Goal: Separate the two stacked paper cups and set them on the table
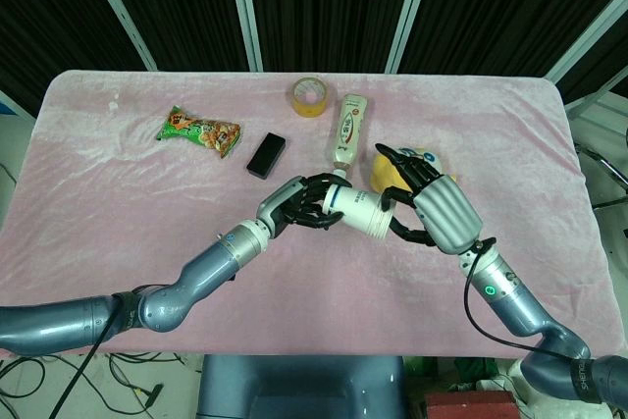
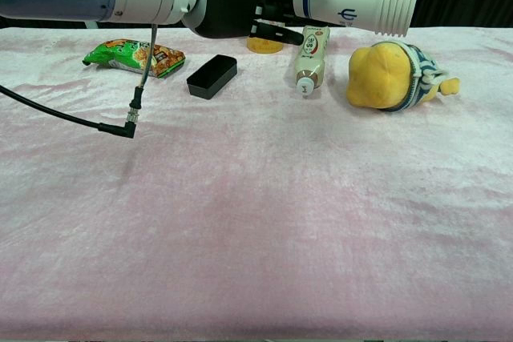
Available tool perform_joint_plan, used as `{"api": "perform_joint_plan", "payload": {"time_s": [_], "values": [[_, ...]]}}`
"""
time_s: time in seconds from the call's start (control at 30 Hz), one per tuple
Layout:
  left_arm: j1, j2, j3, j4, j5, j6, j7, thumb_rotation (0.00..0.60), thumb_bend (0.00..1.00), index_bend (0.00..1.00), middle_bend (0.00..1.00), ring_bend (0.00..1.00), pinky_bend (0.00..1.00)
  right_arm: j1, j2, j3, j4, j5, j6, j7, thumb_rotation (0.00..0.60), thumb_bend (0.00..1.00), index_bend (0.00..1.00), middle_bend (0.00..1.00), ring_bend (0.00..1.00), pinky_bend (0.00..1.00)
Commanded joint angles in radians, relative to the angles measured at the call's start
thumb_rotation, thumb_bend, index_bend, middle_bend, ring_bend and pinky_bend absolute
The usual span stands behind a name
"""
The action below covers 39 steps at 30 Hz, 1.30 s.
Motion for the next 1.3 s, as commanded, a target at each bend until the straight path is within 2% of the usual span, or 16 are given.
{"api": "perform_joint_plan", "payload": {"time_s": [0.03,1.3], "values": [[0.000,0.000,0.000,-0.001,0.001,0.001,0.002,0.600,0.35,0.41,0.37,0.31,0.55,0.000,0.002,-0.001,-0.002,0.000,0.000,-0.001,0.600,0.39,0.65,0.01,0.14,0.21],[0.012,0.000,0.008,0.001,0.035,-0.003,0.004,0.600,0.35,0.41,0.37,0.31,0.55,-0.005,0.010,-0.007,-0.015,0.007,0.005,0.005,0.600,0.40,0.75,0.01,0.14,0.21]]}}
